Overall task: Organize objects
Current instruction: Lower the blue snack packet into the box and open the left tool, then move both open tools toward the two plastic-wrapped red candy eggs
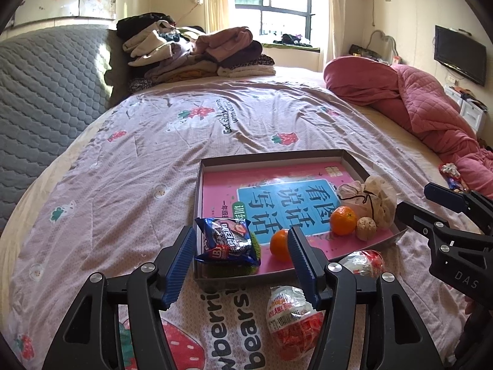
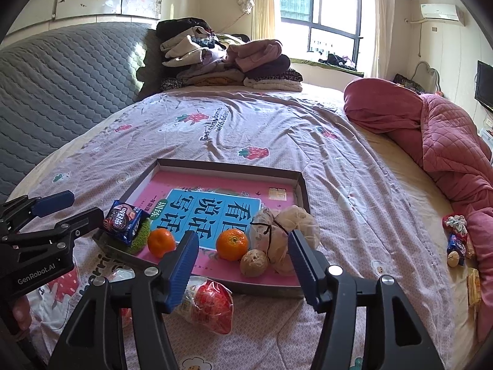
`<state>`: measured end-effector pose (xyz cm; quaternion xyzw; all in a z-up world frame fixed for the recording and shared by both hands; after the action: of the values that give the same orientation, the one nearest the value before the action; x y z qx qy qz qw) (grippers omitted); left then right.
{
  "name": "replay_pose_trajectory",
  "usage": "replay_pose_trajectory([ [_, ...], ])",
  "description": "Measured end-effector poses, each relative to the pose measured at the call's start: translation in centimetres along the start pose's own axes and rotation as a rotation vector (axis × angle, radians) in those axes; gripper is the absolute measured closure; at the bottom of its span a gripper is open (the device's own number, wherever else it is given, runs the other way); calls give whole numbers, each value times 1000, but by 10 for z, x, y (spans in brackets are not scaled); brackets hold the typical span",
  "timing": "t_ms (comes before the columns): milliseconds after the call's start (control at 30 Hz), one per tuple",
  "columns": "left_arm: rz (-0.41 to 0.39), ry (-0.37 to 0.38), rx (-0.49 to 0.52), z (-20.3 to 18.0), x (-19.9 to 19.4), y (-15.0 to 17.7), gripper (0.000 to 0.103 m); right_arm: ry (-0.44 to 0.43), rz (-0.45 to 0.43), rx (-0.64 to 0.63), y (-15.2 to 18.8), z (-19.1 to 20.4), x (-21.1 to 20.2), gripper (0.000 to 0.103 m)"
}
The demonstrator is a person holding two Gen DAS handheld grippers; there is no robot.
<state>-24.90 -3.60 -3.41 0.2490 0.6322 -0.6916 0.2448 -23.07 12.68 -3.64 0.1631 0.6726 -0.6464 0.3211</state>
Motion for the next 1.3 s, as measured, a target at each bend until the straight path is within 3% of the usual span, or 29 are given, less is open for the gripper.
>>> replay_pose_trajectory([
  [567, -16, 2, -8, 5, -30, 10, 35, -26, -36, -28, 2, 14, -30, 40],
  [1033, 32, 12, 16, -12, -39, 44, 35, -64, 55, -73, 53, 33, -23, 39],
  [1300, 78, 15, 53, -25, -31, 70, 35, -77, 87, -62, 65, 33, -14, 38],
])
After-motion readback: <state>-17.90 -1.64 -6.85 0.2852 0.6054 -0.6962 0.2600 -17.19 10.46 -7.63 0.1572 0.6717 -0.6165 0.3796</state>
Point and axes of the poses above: each gripper's, at about its wrist camera, not at the fingertips, and x roughly the way its jaws point, z to its left, y to its underside, the point moved 9 cm from there along x, roughly the way its jaws point, and after that the axes turned 7 degrees about -y, right-handed, at the moved point
